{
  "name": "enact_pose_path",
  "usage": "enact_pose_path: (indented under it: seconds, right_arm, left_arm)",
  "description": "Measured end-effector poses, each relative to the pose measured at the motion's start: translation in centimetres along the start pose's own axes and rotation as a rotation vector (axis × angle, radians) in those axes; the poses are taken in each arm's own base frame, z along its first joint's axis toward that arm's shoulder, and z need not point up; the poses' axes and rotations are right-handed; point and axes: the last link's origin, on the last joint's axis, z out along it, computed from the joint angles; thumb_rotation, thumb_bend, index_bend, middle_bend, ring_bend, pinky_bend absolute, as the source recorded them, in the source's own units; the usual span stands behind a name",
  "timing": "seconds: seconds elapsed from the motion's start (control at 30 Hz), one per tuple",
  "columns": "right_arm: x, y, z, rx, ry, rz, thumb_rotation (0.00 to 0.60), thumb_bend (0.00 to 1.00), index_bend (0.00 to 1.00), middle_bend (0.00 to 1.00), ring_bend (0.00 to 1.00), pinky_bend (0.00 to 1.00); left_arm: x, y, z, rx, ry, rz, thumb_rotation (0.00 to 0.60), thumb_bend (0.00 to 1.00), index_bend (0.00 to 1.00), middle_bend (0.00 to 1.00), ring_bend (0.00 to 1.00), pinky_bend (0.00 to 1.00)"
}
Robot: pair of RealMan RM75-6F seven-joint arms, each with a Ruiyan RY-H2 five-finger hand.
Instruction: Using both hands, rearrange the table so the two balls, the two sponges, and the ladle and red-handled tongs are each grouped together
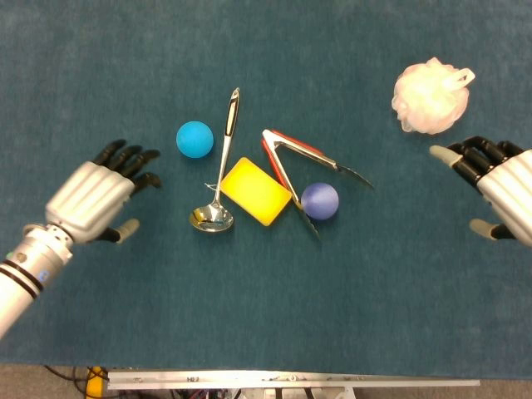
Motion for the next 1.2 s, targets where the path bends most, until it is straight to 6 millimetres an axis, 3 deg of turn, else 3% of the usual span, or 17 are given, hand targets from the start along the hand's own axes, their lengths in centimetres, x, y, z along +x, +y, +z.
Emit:
enact_pose_path:
  seconds: [0.47,1.2]
  right_arm:
    - [-0.1,1.1,-1.0,-0.039,-0.004,0.013,0.6,0.03,0.14,0.26,0.2,0.39]
    - [-0.1,1.8,-1.8,-0.066,-0.002,0.027,0.6,0.03,0.14,0.26,0.2,0.39]
  left_arm:
    - [-3.9,3.9,2.8,-0.093,0.006,-0.07,0.6,0.32,0.28,0.08,0.06,0.0]
    - [-7.4,4.8,5.4,-0.076,0.022,-0.136,0.6,0.32,0.32,0.11,0.07,0.0]
